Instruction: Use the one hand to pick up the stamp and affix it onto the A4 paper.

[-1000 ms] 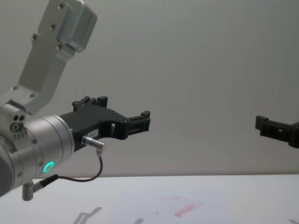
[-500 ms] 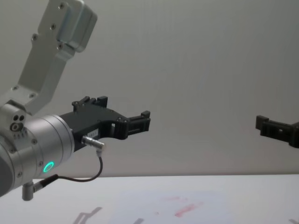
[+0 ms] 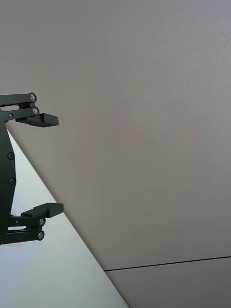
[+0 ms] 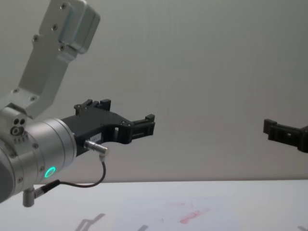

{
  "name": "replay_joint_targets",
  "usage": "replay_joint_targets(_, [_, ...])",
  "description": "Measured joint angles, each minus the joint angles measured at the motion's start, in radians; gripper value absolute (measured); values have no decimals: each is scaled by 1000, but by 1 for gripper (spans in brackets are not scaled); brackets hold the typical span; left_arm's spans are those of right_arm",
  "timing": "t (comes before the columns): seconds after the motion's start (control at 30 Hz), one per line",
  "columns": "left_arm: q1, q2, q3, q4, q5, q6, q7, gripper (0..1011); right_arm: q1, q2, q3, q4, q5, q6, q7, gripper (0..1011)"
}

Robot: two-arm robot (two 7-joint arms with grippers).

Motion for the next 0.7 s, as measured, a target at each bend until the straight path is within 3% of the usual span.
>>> replay_joint_targets(0.3, [0,0,0,0,0,0,0,1001,-7,7,7,-3,7,1,-2,1001])
replay_joint_targets(0.7, [0,0,0,0,0,0,0,1001,-60,69,50,-33,59,36,-19,1001])
